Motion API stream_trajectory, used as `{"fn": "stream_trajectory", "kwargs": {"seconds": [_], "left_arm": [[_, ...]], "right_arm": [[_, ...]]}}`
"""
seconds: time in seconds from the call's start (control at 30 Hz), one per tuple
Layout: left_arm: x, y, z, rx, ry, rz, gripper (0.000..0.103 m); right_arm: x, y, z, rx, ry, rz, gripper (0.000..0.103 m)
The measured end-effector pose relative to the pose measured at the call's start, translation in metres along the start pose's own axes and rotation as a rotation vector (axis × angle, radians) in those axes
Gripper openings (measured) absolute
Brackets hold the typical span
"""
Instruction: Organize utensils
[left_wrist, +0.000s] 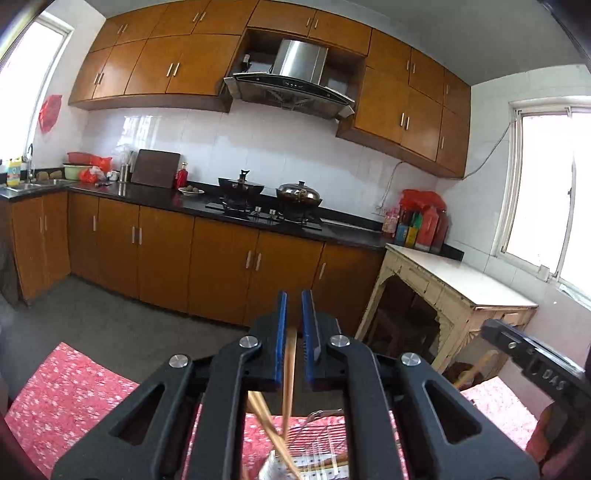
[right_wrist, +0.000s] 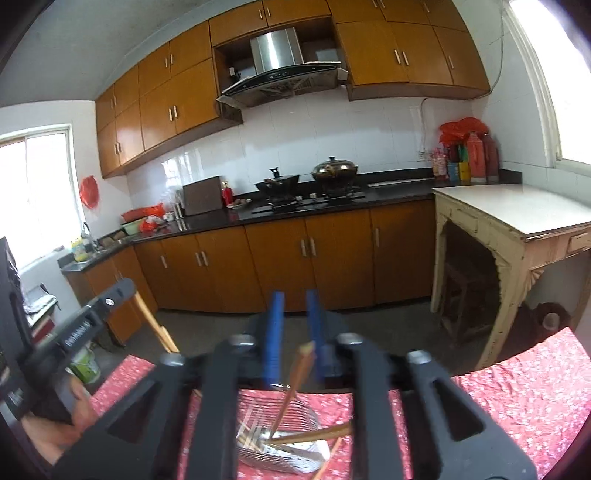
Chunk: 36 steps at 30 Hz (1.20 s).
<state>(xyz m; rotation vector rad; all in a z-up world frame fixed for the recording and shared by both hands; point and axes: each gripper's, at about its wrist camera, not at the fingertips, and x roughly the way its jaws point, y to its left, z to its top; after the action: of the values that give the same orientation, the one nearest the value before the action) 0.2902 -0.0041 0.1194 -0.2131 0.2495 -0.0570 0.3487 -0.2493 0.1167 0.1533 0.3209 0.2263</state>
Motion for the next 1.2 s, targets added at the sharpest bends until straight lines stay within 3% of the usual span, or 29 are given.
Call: {"fn": "stream_trajectory", "kwargs": {"seconds": [0.07, 0.1, 0.37, 0.5, 0.67, 0.93, 1.07, 1.2], "left_arm": [[-0.001, 0.005, 0.004, -0.001, 0.005, 0.015, 0.028], [-0.006, 0.008, 0.004, -0.005, 0.005, 0.022, 0.030], [-0.034, 0.027, 0.000, 0.005, 0.036, 0.066, 0.032], [-0.053, 0.042, -0.019, 0.014, 0.069, 0.101, 0.034], [-0.075, 0.062, -0.064, 0.034, 0.162, 0.108, 0.036], [-0.071, 0.076, -0.165, 0.042, 0.414, 0.074, 0.037], [-0.063, 0.075, -0.193, 0.031, 0.495, 0.056, 0.037], [-0.053, 0.062, -0.208, 0.047, 0.535, 0.030, 0.037]], "right_arm": [[-0.006, -0.008, -0.001, 0.008, -0.008, -0.013, 0.039], [-0.010, -0.012, -0.001, 0.016, -0.011, -0.023, 0.039], [-0.047, -0.051, -0.018, 0.070, 0.006, -0.096, 0.039], [-0.064, -0.071, -0.048, 0.104, 0.047, -0.127, 0.039], [-0.066, -0.085, -0.118, 0.105, 0.190, -0.173, 0.039], [-0.037, -0.058, -0.249, 0.061, 0.514, -0.082, 0.036], [-0.026, -0.042, -0.275, 0.033, 0.567, -0.086, 0.036], [-0.016, -0.038, -0.285, -0.024, 0.598, -0.142, 0.033]]}}
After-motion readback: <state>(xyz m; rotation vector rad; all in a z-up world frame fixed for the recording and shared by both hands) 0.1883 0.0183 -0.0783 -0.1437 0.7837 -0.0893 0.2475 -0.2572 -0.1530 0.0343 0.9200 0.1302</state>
